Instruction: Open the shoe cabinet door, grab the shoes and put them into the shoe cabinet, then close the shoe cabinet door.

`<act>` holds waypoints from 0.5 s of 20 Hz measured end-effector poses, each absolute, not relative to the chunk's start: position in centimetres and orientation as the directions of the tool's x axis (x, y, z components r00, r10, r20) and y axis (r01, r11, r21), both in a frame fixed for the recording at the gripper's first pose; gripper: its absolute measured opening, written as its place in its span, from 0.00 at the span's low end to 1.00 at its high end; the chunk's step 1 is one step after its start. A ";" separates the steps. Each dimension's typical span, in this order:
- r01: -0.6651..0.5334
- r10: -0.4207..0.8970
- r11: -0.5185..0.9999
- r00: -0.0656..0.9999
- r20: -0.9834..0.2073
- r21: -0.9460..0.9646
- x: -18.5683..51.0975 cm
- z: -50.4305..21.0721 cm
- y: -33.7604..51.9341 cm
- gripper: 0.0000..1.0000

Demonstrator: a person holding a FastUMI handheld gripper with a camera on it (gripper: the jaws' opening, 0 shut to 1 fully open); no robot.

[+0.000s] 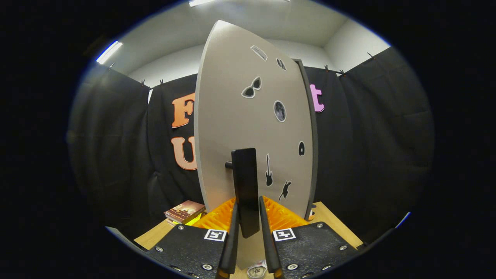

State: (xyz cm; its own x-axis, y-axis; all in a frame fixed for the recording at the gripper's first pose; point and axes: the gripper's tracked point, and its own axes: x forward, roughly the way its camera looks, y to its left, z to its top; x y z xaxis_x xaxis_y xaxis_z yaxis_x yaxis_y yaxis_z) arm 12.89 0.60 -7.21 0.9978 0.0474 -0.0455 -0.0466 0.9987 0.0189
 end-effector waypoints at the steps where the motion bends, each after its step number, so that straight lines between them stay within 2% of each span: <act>1: -0.042 0.043 0.999 0.998 -0.043 0.016 12.6 -7.3 0.0 0.29; 10: 0.018 -0.018 1.000 1.000 -0.024 0.003 9.3 -7.4 -8.6 0.29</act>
